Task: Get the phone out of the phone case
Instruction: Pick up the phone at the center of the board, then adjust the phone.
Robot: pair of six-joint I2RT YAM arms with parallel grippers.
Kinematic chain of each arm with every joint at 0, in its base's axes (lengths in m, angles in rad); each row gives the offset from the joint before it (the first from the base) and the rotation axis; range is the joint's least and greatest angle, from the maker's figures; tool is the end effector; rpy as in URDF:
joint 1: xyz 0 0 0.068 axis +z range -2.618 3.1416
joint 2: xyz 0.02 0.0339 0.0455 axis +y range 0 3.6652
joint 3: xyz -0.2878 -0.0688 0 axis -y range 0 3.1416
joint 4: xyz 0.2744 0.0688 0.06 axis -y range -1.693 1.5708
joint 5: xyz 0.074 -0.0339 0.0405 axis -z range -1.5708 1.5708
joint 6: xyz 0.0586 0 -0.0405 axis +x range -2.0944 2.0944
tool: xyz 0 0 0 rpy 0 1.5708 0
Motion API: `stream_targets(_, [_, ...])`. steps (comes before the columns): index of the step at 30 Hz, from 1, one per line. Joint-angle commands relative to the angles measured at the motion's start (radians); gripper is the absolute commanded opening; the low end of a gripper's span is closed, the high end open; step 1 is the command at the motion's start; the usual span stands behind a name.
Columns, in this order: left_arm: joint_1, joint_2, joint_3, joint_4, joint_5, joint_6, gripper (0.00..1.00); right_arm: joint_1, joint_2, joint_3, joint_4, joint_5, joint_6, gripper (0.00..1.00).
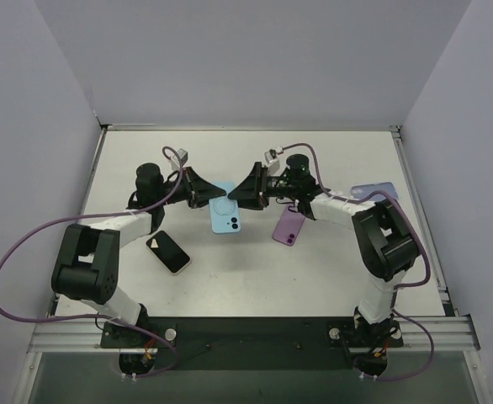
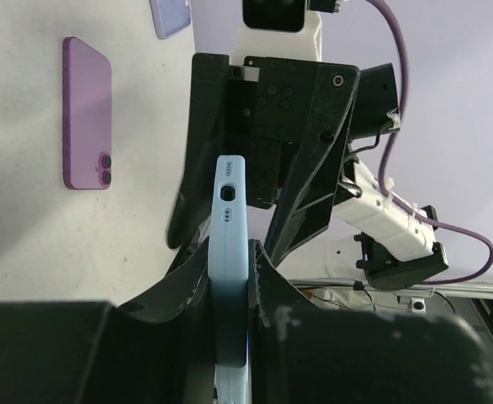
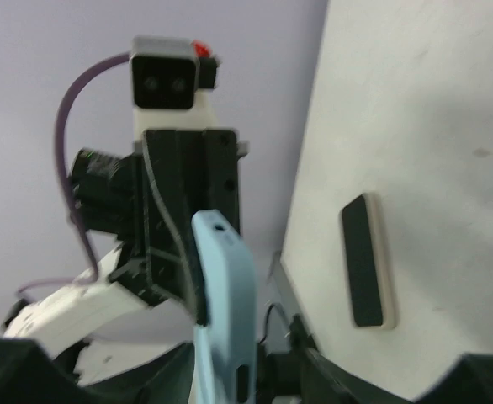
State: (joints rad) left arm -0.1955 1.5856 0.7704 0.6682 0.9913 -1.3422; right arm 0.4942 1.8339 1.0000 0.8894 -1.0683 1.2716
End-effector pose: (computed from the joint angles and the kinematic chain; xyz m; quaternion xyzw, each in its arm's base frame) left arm 0.3446 -0.1182 0.2271 -0.1003 0.7280 -0.6584 0.1626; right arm 0.3504 0.2472 0.2342 -0.1181 0.6875 0.7052 0.1267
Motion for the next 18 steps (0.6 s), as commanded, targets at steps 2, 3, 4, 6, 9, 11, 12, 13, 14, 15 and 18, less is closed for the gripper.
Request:
stream_targets(2, [0.021,-0.068,0.049,-0.220,-0.067,0.112,0.00,-0.005,-0.133,0.156,-0.729,0.209,-0.558,0.76])
stream_targets(3, [0.019,-0.082,0.075,-0.330,-0.100,0.161,0.00,0.001,-0.154,0.202,-0.923,0.288,-0.611,0.80])
stream_targets(4, [0.018,-0.108,0.137,-0.451,-0.144,0.278,0.00,0.009,-0.192,0.215,-0.973,0.403,-0.652,0.83])
stream_targets(6, [0.011,-0.121,0.209,-0.776,-0.297,0.369,0.00,0.010,-0.234,0.209,-1.038,0.502,-0.687,0.85])
stream_targets(9, [-0.002,-0.124,0.291,-0.952,-0.428,0.413,0.00,0.044,-0.311,0.203,-1.090,0.661,-0.721,0.86])
stream_targets(11, [-0.016,-0.119,0.337,-1.025,-0.498,0.396,0.00,0.099,-0.350,0.212,-1.110,0.770,-0.744,0.86])
stream_targets(12, [-0.022,-0.116,0.357,-1.051,-0.526,0.391,0.00,0.121,-0.360,0.218,-1.130,0.809,-0.756,0.86])
stream_targets(13, [-0.030,-0.101,0.377,-1.085,-0.555,0.381,0.00,0.144,-0.375,0.226,-1.136,0.841,-0.787,0.86])
stream_targets(14, [-0.048,-0.089,0.400,-1.157,-0.609,0.379,0.00,0.171,-0.381,0.226,-1.141,0.905,-0.802,0.85])
stream_targets(15, [-0.058,-0.073,0.462,-1.198,-0.634,0.379,0.00,0.220,-0.395,0.229,-1.146,0.936,-0.817,0.85])
stream_targets(18, [-0.105,0.006,0.619,-1.407,-0.749,0.367,0.00,0.315,-0.407,0.241,-1.149,1.048,-0.880,0.85])
